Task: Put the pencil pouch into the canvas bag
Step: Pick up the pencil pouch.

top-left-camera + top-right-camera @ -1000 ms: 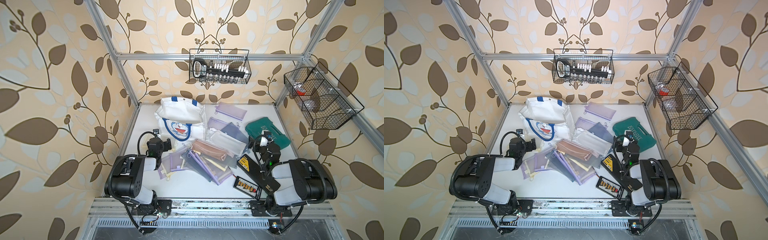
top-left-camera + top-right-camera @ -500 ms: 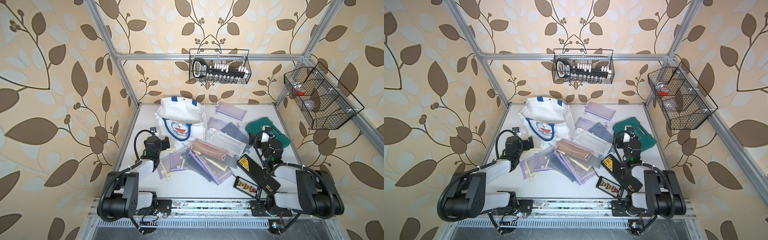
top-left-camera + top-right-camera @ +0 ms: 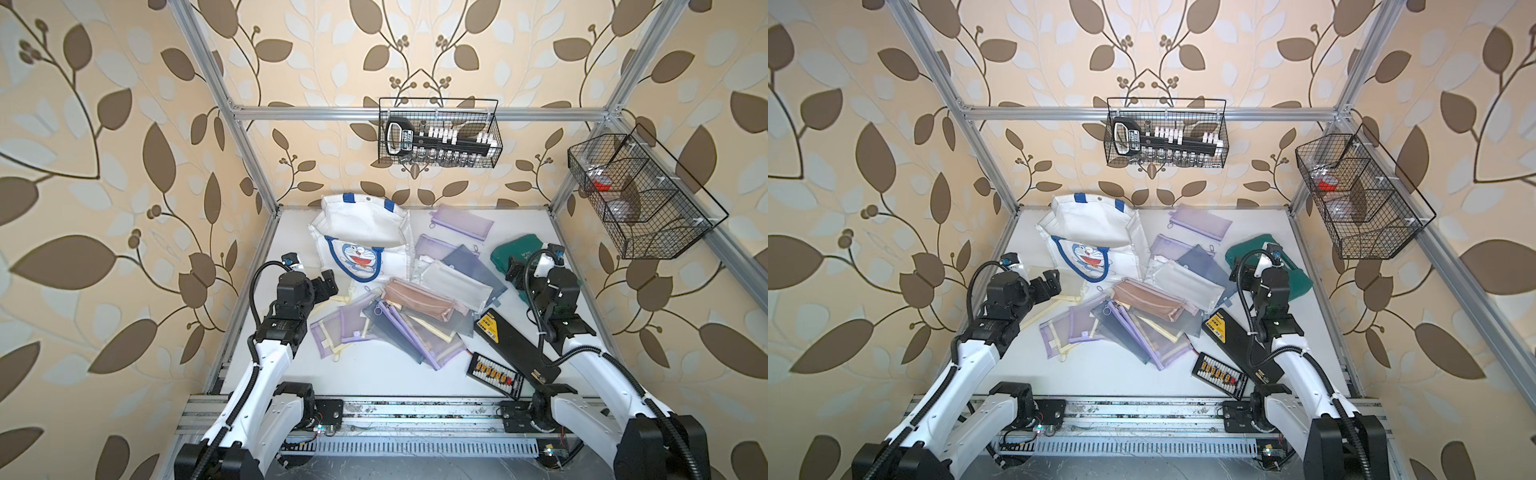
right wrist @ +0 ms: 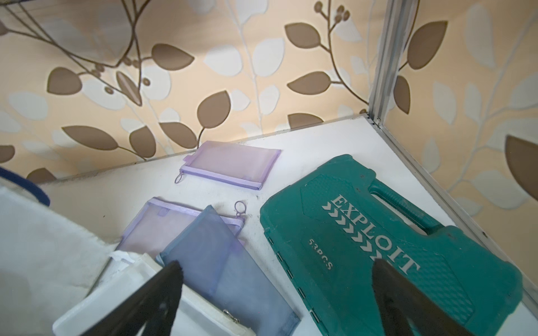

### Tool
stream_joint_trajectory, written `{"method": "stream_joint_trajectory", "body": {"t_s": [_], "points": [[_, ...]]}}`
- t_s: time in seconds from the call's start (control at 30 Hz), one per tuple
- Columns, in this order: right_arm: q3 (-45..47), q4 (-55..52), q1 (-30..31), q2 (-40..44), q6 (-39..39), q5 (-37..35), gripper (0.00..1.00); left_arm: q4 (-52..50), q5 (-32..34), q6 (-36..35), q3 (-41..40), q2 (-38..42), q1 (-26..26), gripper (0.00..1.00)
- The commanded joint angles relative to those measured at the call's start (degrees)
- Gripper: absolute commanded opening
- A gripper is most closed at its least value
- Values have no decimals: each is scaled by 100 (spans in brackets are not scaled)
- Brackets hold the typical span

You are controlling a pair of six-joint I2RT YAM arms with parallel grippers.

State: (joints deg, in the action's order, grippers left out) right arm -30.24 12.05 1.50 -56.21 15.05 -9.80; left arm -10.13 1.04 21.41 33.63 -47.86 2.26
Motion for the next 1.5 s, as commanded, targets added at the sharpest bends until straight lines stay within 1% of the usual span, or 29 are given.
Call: {"method": "stream_joint_trajectory", "body": {"t_s": [0.0, 0.1, 0.17, 0.27, 0.3, 0.33, 0.4, 0.47, 0.53, 0.6, 0.67, 0.77, 0.8, 0.87, 1.03, 1.17, 1.23, 1.33, 1.47], "points": [[-475, -1691, 58, -122, 880, -257, 100, -1501, -577, 790, 606, 80, 76, 99], [-836, -2518, 159, -357, 1120, -49, 100, -2579, -476, 966, 1116, 33, 178, 99], [-1114, -3170, 302, -413, 1206, 10, 100, -3004, -504, 1154, 1282, 195, 283, 99], [-1308, -3810, 394, -63, 1370, 447, 100, -3338, -990, 1448, 1463, 241, 513, 99], [-1246, -3816, 425, 112, 1430, 629, 100, -3453, -1096, 1529, 1543, 175, 698, 99], [-1169, -3796, 451, 266, 1528, 788, 100, -3605, -1059, 1599, 1637, 115, 919, 99], [-1122, -3918, 487, 467, 1676, 1107, 100, -4021, -747, 1807, 1848, -32, 1535, 99], [-1304, -4137, 502, 403, 1544, 1331, 100, -4205, -695, 2031, 1902, -153, 1984, 99], [-1584, -4340, 501, 215, 1289, 1513, 100, -4265, -784, 2212, 1869, -231, 2263, 99], [-1888, -4566, 502, 47, 1068, 1741, 100, -4254, -770, 2426, 1807, -202, 2553, 99], [-2077, -4615, 508, 5, 964, 1956, 100, -4210, -833, 2633, 1720, -146, 2718, 99], [-2231, -4726, 502, -99, 793, 2215, 100, -4111, -990, 2719, 1605, -95, 2926, 99], [-2247, -4745, 509, -153, 765, 2312, 100, -4120, -1000, 2913, 1582, -98, 3001, 99], [-2211, -4756, 502, -229, 736, 2494, 100, -4105, -1030, 2961, 1545, -90, 3100, 99], [-2183, -4769, 512, -589, 574, 2689, 100, -3603, -1383, 2962, 1298, -191, 3131, 99], [-2247, -4898, 568, -899, 351, 2881, 100, -3039, -1666, 2880, 1199, -533, 3139, 95], [-2313, -4979, 751, -1002, 341, 2895, 100, -2830, -1770, 2848, 1208, -706, 3141, 93], [-2404, -4884, 1334, -1110, 470, 2624, 100, -2376, -1781, 2824, 1073, -878, 3140, 91], [-2675, -4607, 2028, -1422, 619, 2972, 99, -2260, -1734, 2980, 1318, -1191, 3205, 89]]}}
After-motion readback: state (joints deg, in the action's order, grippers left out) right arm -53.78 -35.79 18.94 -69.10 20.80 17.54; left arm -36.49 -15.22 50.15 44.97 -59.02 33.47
